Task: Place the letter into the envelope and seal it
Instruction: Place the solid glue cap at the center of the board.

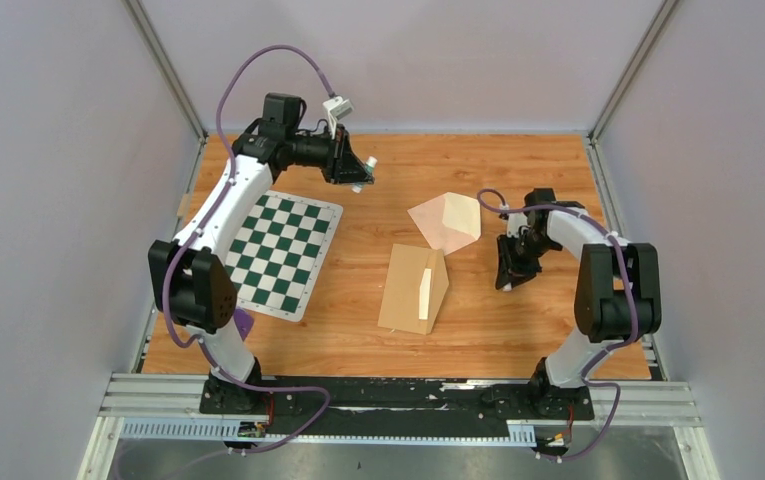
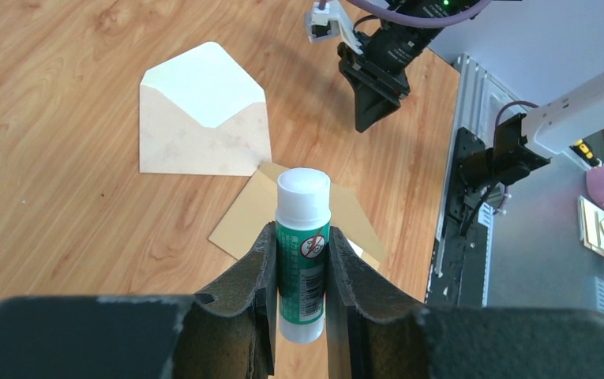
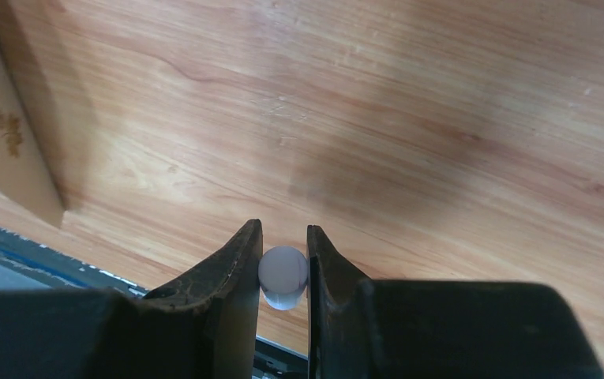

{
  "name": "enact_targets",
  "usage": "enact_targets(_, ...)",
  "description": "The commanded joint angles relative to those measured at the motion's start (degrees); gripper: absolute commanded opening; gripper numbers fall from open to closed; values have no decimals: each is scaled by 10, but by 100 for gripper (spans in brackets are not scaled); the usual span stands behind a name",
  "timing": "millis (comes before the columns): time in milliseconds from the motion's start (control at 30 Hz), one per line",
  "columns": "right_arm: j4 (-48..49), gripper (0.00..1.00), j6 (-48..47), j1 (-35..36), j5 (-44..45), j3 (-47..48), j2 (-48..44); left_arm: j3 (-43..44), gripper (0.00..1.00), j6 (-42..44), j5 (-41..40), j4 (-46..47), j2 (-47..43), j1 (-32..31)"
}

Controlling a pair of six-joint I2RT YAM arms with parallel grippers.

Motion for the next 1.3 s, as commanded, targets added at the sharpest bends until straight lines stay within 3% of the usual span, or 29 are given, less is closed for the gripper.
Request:
enact_targets(0, -2, 14, 36, 18, 86, -4, 8, -10, 0, -1, -1, 15, -26, 3)
enact_targets(133, 18, 20, 41, 18, 104, -16, 45, -9, 0, -10, -2, 22, -25, 4)
enact_targets(433, 37, 51, 47, 18, 126, -24, 97, -5, 0, -17, -4, 24, -28, 7)
enact_targets(800, 38, 52, 44, 18, 123, -21, 87, -9, 0, -30, 3, 39, -24, 8)
enact_targets(1067, -66, 54, -23, 8, 127, 82, -61, -2, 0, -73, -3, 66, -33, 8)
enact_targets(1167, -65, 56, -24, 0, 73, 200, -110, -3, 0, -140, -32, 134, -45, 8)
enact_targets(1267, 52, 57, -4, 0, -72, 249, -167, 1, 0, -251, -125, 228, -49, 8)
